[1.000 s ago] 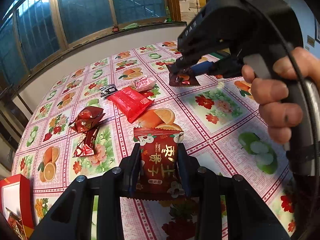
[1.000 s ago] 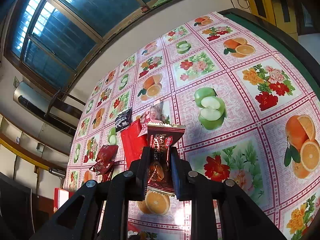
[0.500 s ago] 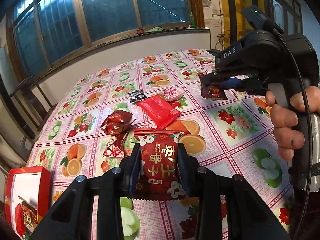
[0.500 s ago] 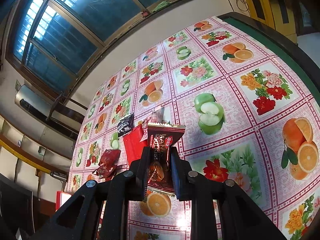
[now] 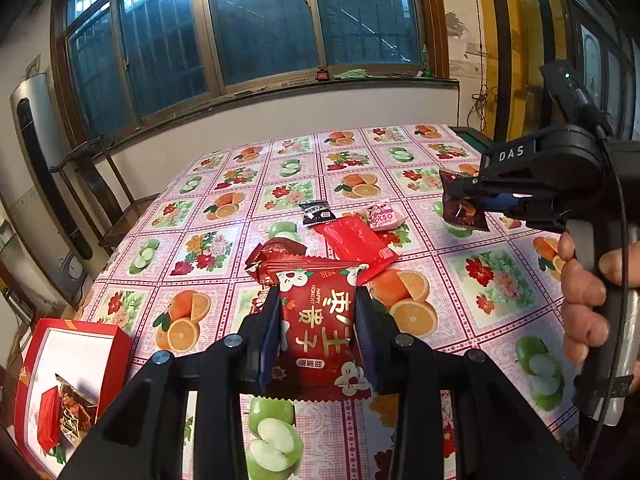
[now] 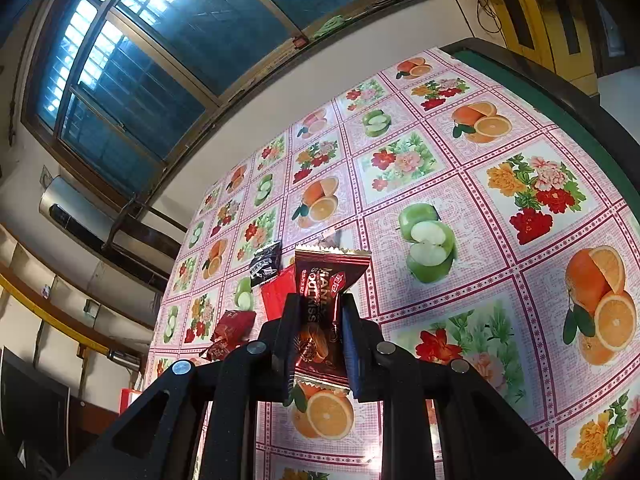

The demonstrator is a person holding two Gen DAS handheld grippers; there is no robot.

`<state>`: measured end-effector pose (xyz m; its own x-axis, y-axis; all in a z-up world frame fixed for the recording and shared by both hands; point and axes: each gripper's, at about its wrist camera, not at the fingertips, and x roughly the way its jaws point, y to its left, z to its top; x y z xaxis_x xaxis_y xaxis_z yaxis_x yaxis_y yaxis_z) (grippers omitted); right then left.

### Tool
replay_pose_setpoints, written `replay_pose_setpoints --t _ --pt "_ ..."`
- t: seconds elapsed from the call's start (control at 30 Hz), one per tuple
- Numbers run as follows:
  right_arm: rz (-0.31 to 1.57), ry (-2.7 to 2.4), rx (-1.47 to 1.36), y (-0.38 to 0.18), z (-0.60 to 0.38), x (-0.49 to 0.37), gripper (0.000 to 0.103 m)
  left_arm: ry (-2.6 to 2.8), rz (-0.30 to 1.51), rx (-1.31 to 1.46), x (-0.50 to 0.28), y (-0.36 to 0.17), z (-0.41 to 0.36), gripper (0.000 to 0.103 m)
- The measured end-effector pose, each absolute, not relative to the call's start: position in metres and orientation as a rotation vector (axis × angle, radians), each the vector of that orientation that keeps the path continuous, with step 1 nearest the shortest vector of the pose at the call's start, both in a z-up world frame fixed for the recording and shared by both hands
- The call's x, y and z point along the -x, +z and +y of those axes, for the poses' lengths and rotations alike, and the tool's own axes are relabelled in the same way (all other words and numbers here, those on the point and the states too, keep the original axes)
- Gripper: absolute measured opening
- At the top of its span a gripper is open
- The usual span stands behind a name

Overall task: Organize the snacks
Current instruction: 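Carry the red candy packet and chocolate bar over the red box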

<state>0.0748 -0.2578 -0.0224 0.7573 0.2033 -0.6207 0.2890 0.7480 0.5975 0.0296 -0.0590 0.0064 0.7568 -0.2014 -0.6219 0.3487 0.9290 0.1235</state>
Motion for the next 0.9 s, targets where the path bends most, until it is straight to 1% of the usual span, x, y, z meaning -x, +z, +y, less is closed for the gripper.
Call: replay_pose_setpoints --t 0.13,0.3,0.6,0.73,0.9 --pt "0.731 -0.04 -0.735 -0.023 -0.254 -0.075 0.021 -0.315 0.632 -0.216 -0.022 0.013 -0.051 0.034" --pt "0.77 -0.029 -0.727 -0.036 -0.248 -0.083 0.021 -0.298 0.635 -0.163 -0.018 0.023 -0.014 0.034" --pt "0.849 0.122 -0.764 -0.057 -0.222 -0.089 0.021 -0.134 0.618 -0.078 -0.008 0.037 0.114 0.034" --pt "0.849 0.206 -0.675 -0.05 -0.178 -0.085 0.022 -0.035 0.619 -0.064 0.0 0.034 0.176 0.034" --pt "0.838 0.4 -0.586 -0.032 -0.07 -0.087 0.022 0.064 0.639 -0.075 0.007 0.024 0.232 0.034"
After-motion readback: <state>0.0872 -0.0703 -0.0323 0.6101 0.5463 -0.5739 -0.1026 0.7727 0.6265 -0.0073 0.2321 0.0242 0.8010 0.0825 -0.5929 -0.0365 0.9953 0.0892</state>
